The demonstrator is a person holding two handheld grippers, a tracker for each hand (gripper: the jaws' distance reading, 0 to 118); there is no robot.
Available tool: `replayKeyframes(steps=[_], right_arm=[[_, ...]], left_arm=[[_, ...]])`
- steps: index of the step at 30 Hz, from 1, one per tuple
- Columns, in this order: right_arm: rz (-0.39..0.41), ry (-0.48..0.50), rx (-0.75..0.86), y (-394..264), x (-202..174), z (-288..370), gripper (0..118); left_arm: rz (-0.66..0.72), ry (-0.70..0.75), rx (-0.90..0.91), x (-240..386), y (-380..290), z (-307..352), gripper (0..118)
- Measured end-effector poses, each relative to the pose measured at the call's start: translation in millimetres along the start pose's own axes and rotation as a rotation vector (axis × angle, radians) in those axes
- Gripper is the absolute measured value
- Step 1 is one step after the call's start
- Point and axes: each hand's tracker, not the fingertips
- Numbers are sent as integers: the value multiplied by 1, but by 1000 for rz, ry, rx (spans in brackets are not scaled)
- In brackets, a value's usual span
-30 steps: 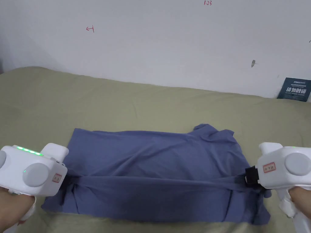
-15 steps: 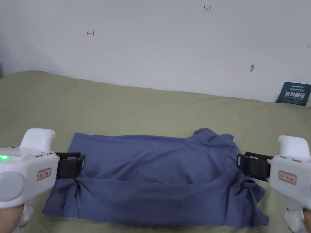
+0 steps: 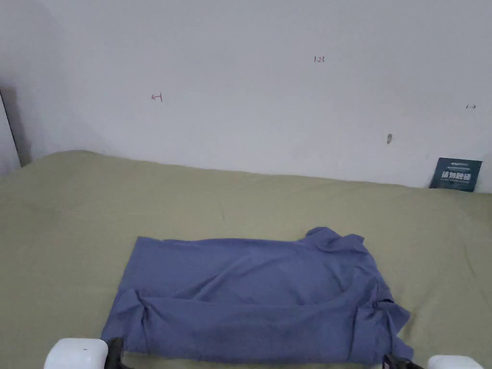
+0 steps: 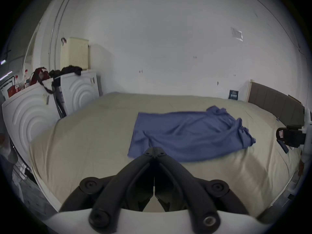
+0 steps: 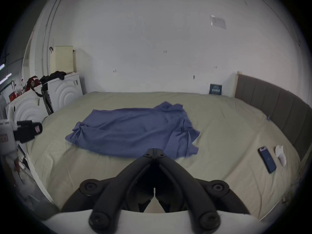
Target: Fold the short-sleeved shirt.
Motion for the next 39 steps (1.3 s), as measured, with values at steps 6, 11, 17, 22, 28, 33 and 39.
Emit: replayKeyframes(steps=[6, 11, 17, 22, 28, 33, 39], right_arm=[[10, -9, 19, 6, -4, -4, 1], [-48, 28, 19, 15, 14, -26, 1], [-90, 9, -4, 20, 42, -38, 1], [-62, -43, -39, 14, 63, -41, 1], [-114, -83, -90, 9, 90, -60, 1], [-268, 27, -204, 5, 122, -120, 70], [-339, -5, -345, -4, 136, -191, 92]], left_arm=[[34, 9, -18, -5, 9, -6, 0], [109, -38, 10, -13, 19, -44, 83], [239, -55, -236, -45, 15, -136, 118], [250, -12, -374, -70, -6, -207, 115], [313, 33, -383, -82, -4, -209, 47], [378, -51, -412, -67, -7, -188, 3], [334, -43, -393, -78, -1, -195, 3]])
